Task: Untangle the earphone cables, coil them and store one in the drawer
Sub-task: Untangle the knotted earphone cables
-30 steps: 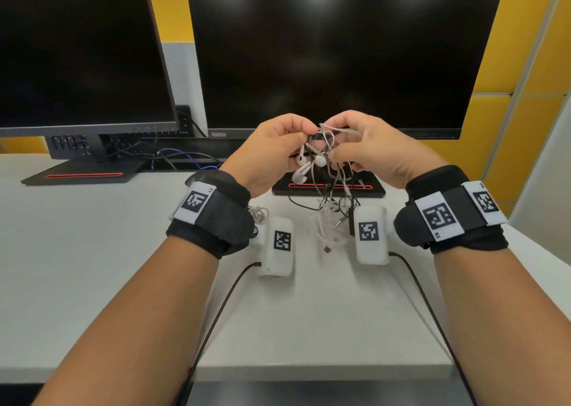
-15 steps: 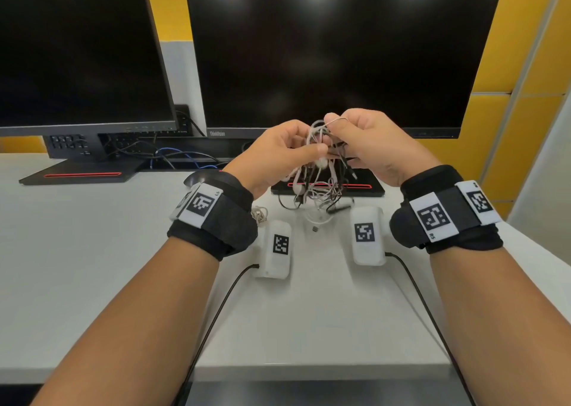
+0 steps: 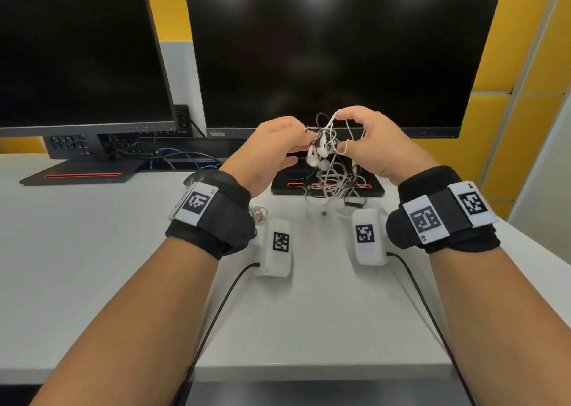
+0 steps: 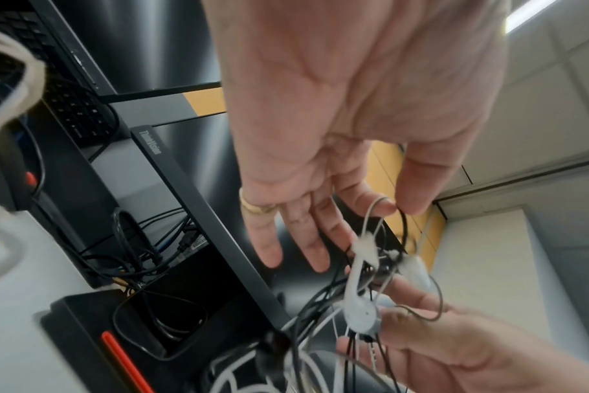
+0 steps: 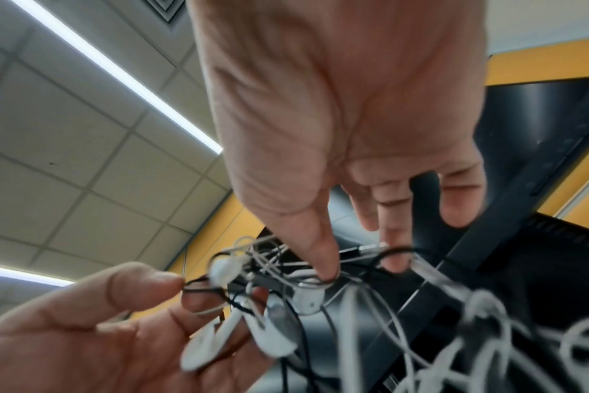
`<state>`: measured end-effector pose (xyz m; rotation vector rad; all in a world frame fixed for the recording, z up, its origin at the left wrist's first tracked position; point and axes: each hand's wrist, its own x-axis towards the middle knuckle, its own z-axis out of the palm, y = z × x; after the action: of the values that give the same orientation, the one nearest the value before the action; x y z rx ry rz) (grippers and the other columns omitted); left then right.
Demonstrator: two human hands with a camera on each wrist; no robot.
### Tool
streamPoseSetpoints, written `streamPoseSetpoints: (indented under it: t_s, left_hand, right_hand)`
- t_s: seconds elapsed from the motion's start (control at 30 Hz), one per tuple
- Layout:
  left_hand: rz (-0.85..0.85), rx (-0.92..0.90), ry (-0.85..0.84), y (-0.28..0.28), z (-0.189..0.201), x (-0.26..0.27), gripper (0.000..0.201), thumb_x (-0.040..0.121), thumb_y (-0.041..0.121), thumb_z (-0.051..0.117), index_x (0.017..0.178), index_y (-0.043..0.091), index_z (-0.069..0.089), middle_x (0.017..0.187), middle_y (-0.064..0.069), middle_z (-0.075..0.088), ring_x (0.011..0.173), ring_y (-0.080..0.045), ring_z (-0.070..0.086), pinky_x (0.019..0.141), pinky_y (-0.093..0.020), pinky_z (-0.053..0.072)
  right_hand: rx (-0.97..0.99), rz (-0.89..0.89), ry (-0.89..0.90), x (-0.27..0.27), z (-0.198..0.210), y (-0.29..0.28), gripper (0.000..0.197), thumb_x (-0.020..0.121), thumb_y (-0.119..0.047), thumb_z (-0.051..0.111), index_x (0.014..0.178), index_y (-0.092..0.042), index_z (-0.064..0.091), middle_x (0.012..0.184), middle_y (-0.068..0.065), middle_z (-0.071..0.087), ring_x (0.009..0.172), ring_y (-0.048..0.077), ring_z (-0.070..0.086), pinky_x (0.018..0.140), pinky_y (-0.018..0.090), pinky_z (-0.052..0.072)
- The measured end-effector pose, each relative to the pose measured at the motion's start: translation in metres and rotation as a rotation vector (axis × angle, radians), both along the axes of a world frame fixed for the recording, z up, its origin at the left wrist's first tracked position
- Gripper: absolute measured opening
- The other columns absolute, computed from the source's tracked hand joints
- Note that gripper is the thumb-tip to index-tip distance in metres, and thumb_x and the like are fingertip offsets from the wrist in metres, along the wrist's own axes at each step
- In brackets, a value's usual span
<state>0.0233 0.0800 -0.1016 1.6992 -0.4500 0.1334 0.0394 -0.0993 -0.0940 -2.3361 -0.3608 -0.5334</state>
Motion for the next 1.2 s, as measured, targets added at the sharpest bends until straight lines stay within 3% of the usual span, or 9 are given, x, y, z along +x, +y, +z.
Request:
streamPoseSetpoints:
  t_s: [0.13,0.27,0.43,0.5,0.67,0.8,0.9,1.0,1.2]
  left_hand:
    - [-0.09,-0.033,-0.013,0.0,0.0,-0.003,0.019,0.093,0.003,0.054,0.08,0.015,0.047,0.088,-0.008,0.068,0.084,-0.019,0.067,0.08,-0.032,0.056]
    - [-0.054,-0.02,-0.021,0.002,0.0,-0.003,0.014,0.092,0.004,0.058,0.091,0.016,0.05,0.068,0.002,0.059,0.057,-0.008,0.052,0.055,-0.021,0.046]
    - [0.036,0.229,0.067,0.001,-0.004,-0.001,0.031,0.097,0.048,0.047,0.111,0.024,0.06,0.084,-0.001,0.057,0.077,-0.015,0.053,0.074,-0.029,0.046]
    - [0.041,0.3,0.073,0.0,-0.005,-0.001,0.032,0.096,0.051,0.046,0.105,0.025,0.064,0.094,0.001,0.063,0.092,-0.015,0.058,0.083,-0.032,0.048]
    - [0.027,0.212,0.02,0.001,-0.005,0.002,0.007,0.095,0.02,0.056,0.095,0.014,0.06,0.091,-0.002,0.067,0.085,-0.012,0.065,0.075,-0.029,0.052]
    - [0.052,0.014,-0.042,0.003,-0.003,0.004,0.009,0.096,0.007,0.052,0.092,0.013,0.058,0.093,-0.008,0.064,0.079,-0.013,0.062,0.064,-0.024,0.052]
    - [-0.034,-0.113,-0.062,0.001,-0.001,0.001,0.019,0.093,-0.007,0.048,0.089,0.011,0.053,0.103,-0.015,0.062,0.088,-0.019,0.065,0.072,-0.028,0.056]
    - [-0.012,-0.144,-0.104,0.001,0.0,-0.002,0.017,0.093,-0.003,0.053,0.088,0.013,0.051,0.102,-0.012,0.064,0.089,-0.015,0.067,0.07,-0.027,0.056]
    - [0.258,-0.098,-0.153,0.003,-0.004,0.006,0.014,0.096,0.009,0.053,0.09,0.019,0.046,0.08,-0.004,0.058,0.052,-0.005,0.055,0.045,-0.021,0.04]
  right_hand:
    - [-0.014,-0.014,-0.011,0.001,0.0,0.0,0.074,0.084,-0.021,0.075,0.145,-0.028,0.035,0.141,0.007,0.037,0.086,0.013,0.052,0.073,0.022,0.043]
    - [0.018,-0.005,0.023,0.001,0.001,-0.002,0.092,0.074,-0.026,0.084,0.148,-0.027,0.03,0.146,0.008,0.033,0.099,0.015,0.049,0.083,0.029,0.043]
    - [0.029,0.115,0.053,-0.003,0.002,0.004,0.108,0.068,-0.03,0.088,0.152,-0.028,0.02,0.159,0.001,0.013,0.139,0.019,0.026,0.097,0.028,0.03]
    - [0.022,0.153,0.065,-0.005,0.002,0.007,0.107,0.069,-0.028,0.087,0.152,-0.029,0.019,0.16,-0.001,0.01,0.144,0.022,0.021,0.097,0.029,0.029]
    - [0.026,0.149,0.069,-0.007,0.003,0.005,0.096,0.073,-0.024,0.085,0.148,-0.033,0.027,0.153,-0.001,0.026,0.131,0.019,0.037,0.097,0.033,0.038]
    - [0.013,0.158,0.095,-0.008,0.003,0.002,0.05,0.083,-0.023,0.077,0.127,-0.027,0.054,0.116,-0.007,0.059,0.097,0.004,0.057,0.079,0.023,0.047]
    - [-0.034,0.182,0.097,-0.006,0.001,0.004,0.024,0.086,-0.018,0.072,0.108,-0.023,0.064,0.099,-0.002,0.067,0.089,0.008,0.063,0.081,0.03,0.053]
    - [-0.014,0.161,0.092,-0.006,0.0,0.005,0.012,0.091,-0.028,0.067,0.094,-0.016,0.069,0.088,0.004,0.071,0.082,0.018,0.068,0.079,0.038,0.056]
    - [0.13,0.038,-0.019,-0.001,0.001,0.001,0.022,0.098,-0.03,0.054,0.09,-0.01,0.06,0.082,0.007,0.067,0.075,0.011,0.066,0.078,0.035,0.054]
